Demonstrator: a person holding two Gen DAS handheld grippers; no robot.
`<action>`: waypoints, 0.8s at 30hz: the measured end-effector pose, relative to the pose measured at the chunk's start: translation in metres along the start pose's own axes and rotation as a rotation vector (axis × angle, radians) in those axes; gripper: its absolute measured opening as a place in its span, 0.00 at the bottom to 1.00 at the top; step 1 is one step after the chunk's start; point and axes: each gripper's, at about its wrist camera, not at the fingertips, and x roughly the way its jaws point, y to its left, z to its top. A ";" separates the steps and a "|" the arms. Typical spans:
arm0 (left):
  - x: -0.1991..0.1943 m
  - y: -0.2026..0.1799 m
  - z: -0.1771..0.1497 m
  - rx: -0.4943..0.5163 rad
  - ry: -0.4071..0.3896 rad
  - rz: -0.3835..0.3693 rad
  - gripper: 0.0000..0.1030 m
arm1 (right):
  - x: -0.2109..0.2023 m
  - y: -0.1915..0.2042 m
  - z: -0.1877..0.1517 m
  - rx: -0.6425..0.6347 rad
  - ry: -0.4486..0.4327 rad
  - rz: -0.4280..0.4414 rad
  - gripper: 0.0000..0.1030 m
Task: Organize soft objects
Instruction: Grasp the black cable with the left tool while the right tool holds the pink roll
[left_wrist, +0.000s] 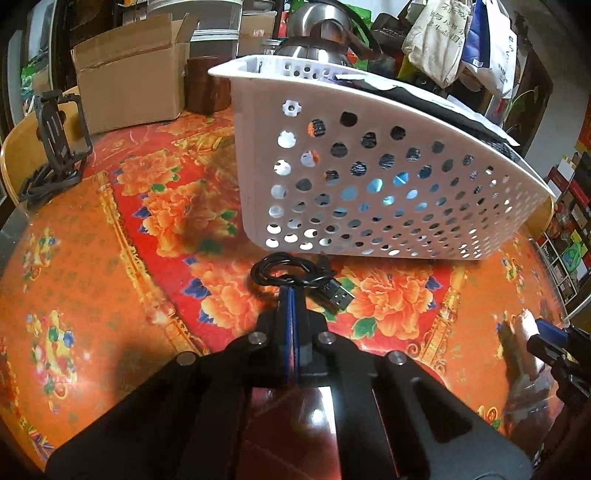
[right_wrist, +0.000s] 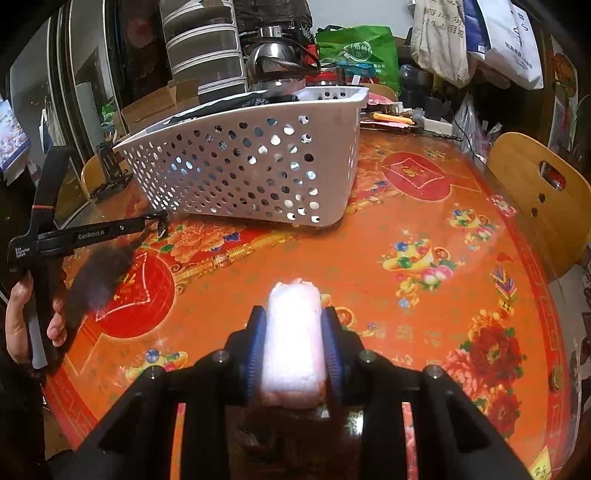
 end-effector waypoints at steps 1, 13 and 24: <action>-0.002 0.000 -0.001 0.003 -0.006 0.000 0.00 | -0.001 0.000 0.000 0.002 -0.004 0.001 0.28; -0.013 -0.031 0.004 0.103 -0.051 0.083 0.79 | -0.005 0.001 -0.001 0.006 -0.028 0.021 0.28; 0.010 -0.026 0.009 0.051 0.027 0.095 0.79 | -0.004 0.004 -0.006 -0.001 -0.003 0.022 0.26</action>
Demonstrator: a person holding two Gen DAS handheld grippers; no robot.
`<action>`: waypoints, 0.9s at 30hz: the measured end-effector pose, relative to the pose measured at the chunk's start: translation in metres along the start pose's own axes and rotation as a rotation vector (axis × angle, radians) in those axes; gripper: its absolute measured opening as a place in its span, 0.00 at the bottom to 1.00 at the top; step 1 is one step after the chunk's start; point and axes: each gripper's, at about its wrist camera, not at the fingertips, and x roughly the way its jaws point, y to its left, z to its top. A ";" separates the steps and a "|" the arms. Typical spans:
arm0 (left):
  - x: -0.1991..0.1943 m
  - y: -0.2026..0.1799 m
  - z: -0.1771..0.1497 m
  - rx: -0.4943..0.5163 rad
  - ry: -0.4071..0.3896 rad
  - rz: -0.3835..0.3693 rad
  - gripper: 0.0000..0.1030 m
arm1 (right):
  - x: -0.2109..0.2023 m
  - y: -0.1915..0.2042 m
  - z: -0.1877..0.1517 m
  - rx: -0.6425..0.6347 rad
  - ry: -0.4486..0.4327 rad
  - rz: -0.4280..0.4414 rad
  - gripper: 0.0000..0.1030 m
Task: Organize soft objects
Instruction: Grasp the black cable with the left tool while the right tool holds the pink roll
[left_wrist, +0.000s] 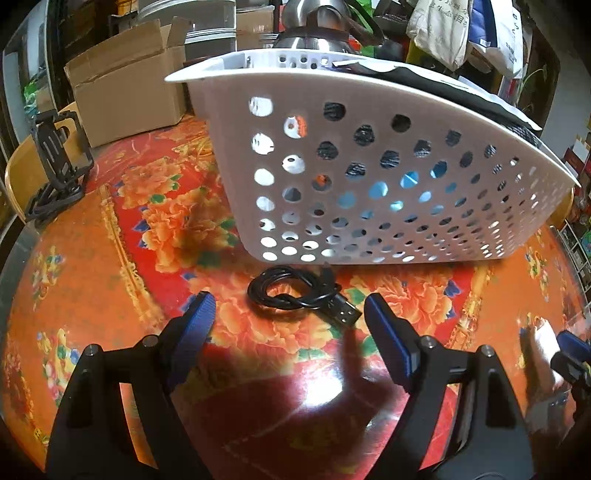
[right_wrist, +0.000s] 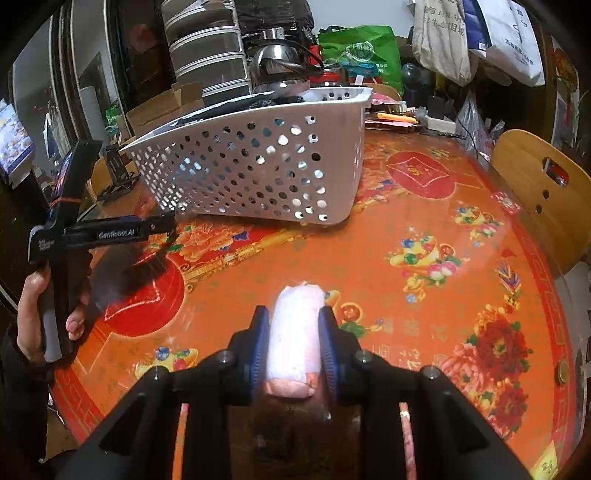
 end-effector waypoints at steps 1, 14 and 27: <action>0.000 0.000 0.000 -0.004 -0.001 0.003 0.79 | -0.002 0.001 -0.001 -0.003 -0.002 -0.004 0.26; 0.015 0.013 0.002 -0.028 0.020 -0.027 0.18 | 0.008 0.018 -0.012 -0.068 0.041 -0.051 0.30; -0.016 0.020 -0.011 -0.023 -0.079 -0.058 0.11 | -0.008 0.011 -0.012 -0.038 -0.046 -0.037 0.28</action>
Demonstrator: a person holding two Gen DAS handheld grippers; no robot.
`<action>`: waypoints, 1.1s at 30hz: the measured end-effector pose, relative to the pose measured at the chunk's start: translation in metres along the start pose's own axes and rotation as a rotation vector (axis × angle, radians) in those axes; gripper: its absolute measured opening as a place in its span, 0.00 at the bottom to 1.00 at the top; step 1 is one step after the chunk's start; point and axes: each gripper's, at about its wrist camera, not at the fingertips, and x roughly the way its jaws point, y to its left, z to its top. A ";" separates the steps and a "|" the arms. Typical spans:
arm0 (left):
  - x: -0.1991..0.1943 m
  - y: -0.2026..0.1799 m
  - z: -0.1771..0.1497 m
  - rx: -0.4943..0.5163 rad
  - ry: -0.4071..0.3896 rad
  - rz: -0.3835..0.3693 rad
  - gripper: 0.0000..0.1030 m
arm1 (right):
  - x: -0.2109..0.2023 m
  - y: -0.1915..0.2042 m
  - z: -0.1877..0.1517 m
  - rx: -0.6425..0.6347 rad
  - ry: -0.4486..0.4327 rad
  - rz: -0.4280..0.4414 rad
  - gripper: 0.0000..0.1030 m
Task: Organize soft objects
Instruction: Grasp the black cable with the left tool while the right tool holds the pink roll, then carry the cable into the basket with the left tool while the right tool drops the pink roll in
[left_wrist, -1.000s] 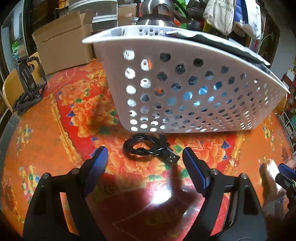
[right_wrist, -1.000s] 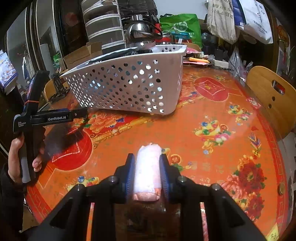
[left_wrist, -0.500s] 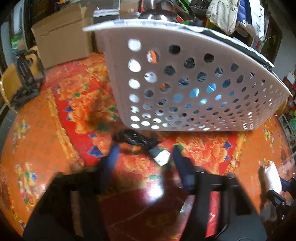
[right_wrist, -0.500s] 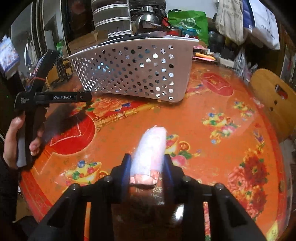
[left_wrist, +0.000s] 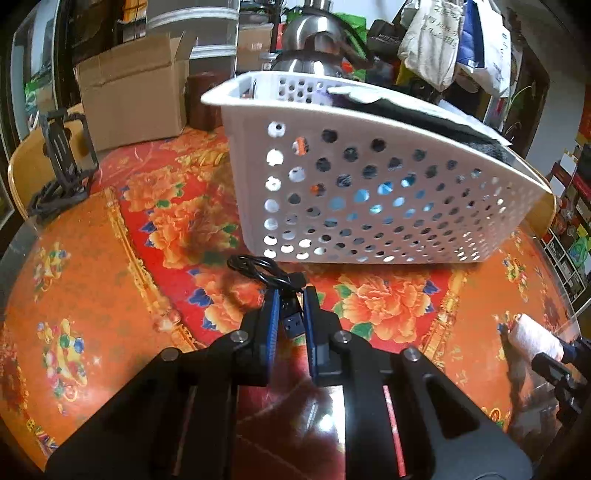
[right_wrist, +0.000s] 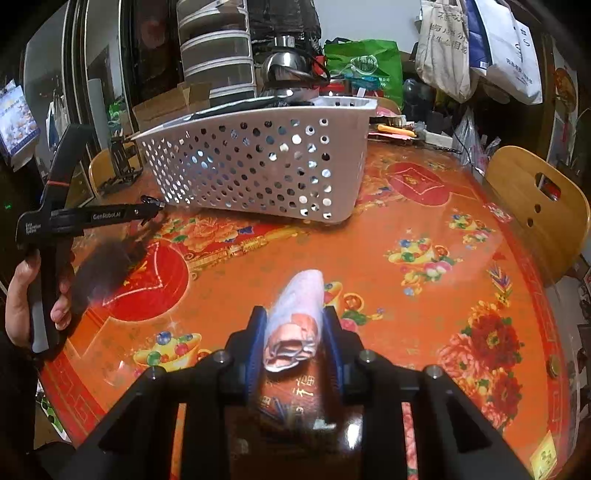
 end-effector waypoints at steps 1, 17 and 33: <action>-0.005 -0.003 -0.001 0.003 -0.010 0.000 0.11 | -0.002 -0.001 0.000 0.003 -0.010 0.003 0.27; -0.039 0.001 -0.011 0.007 -0.078 -0.019 0.11 | -0.020 -0.005 0.001 0.038 -0.104 0.002 0.25; -0.091 0.006 0.014 0.019 -0.145 -0.002 0.11 | -0.053 -0.005 0.067 -0.005 -0.188 -0.014 0.24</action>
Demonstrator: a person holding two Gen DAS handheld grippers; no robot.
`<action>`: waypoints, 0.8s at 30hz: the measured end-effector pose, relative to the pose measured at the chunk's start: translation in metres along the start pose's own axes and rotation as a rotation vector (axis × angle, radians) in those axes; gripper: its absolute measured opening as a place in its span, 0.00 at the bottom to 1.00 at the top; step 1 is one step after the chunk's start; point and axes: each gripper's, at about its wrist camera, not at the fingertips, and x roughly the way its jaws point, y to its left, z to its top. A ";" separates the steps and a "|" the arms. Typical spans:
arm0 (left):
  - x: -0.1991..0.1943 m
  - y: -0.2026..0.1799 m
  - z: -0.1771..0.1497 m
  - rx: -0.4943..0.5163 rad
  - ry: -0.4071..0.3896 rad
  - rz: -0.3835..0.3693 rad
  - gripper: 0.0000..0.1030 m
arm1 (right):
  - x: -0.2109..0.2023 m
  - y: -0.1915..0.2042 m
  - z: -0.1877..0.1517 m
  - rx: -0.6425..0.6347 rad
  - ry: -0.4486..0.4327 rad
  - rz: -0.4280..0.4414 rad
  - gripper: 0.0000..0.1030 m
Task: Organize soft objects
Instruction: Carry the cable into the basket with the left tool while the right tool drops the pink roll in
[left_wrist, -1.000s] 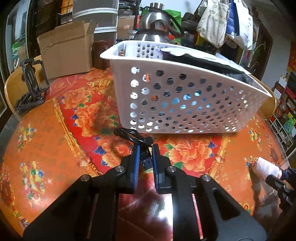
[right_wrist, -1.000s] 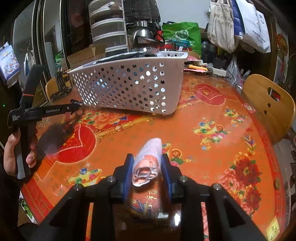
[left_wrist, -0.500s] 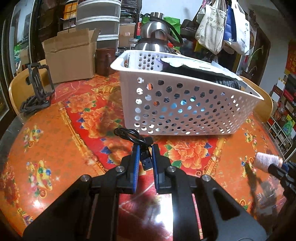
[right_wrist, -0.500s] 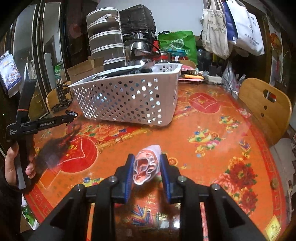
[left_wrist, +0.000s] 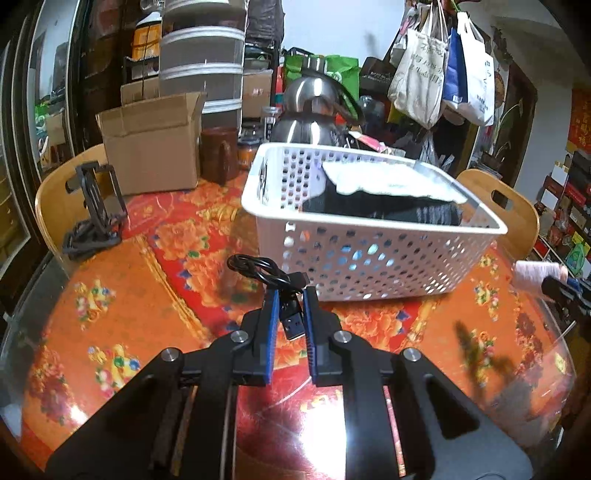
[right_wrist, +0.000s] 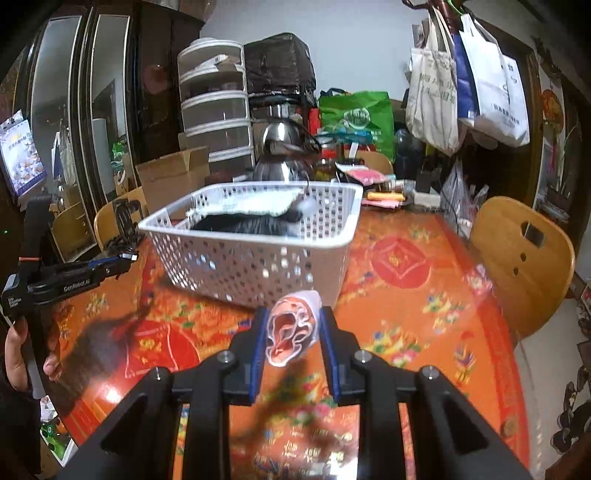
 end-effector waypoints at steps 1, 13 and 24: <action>-0.003 0.000 0.004 0.003 -0.003 -0.003 0.11 | -0.001 0.001 0.003 -0.005 -0.004 -0.003 0.24; -0.035 -0.007 0.050 0.037 -0.034 -0.027 0.11 | 0.004 0.007 0.081 -0.040 -0.031 0.002 0.24; -0.008 -0.024 0.124 0.052 0.038 -0.096 0.11 | 0.059 0.010 0.143 -0.044 0.045 -0.003 0.23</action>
